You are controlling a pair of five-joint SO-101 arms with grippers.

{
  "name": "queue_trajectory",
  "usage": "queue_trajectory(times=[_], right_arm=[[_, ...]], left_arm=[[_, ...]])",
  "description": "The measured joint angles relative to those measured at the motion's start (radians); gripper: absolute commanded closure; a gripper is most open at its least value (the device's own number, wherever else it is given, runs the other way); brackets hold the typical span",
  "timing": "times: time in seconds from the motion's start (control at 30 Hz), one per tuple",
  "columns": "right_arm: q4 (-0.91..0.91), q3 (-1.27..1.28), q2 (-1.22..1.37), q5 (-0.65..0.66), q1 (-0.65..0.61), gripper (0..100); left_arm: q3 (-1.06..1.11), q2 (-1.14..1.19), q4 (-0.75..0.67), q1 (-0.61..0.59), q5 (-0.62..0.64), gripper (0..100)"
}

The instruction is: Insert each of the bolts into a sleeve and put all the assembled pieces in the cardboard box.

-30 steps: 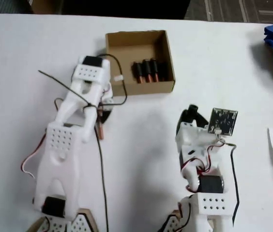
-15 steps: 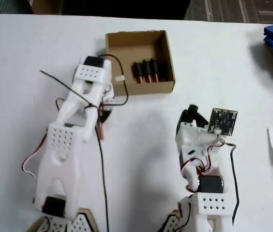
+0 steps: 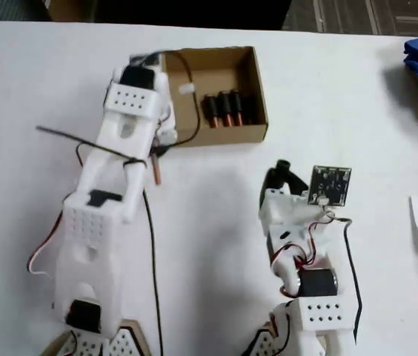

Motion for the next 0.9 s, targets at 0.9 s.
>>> queue_trajectory(times=[0.9], right_arm=[[-0.442, 0.133, -0.005, 0.005, -0.133, 97.8]], left_arm=[[1.481, -1.461, -1.096, 0.209, -0.005, 97]])
